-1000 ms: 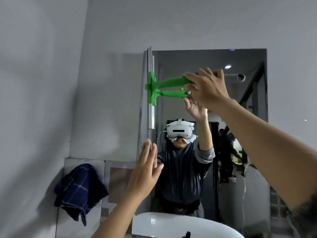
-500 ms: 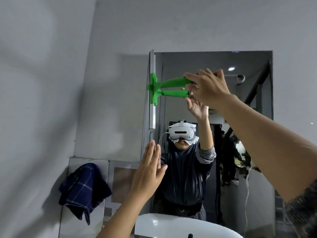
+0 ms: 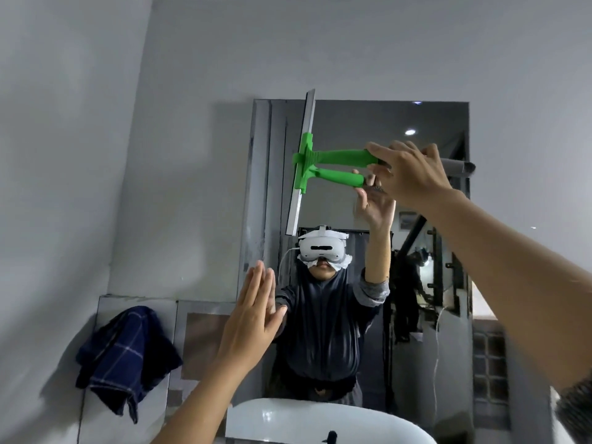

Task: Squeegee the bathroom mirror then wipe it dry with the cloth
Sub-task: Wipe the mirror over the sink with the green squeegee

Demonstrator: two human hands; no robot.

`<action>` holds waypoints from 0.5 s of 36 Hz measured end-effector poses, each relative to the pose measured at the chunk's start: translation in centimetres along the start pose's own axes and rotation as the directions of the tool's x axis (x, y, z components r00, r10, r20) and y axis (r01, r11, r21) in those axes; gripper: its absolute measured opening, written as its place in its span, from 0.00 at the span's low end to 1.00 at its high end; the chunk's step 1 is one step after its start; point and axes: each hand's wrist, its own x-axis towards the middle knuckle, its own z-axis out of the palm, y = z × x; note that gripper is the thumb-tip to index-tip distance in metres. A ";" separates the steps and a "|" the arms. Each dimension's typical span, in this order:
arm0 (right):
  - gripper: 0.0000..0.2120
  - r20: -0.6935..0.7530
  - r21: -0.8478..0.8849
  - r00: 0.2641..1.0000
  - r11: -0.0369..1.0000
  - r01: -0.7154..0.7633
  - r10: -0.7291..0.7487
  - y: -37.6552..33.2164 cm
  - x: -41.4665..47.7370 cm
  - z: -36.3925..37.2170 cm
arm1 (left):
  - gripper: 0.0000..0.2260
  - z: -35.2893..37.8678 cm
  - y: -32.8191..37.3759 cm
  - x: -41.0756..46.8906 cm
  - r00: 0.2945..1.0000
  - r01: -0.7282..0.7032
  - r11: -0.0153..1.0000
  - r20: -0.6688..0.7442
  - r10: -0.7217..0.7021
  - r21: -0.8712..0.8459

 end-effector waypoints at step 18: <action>0.13 0.052 -0.007 0.974 0.976 -0.220 0.220 7.1 -5.0 -3.0 | 0.30 1.2 -0.4 0.2 0.999 0.030 0.999 -0.023 -0.030 -0.027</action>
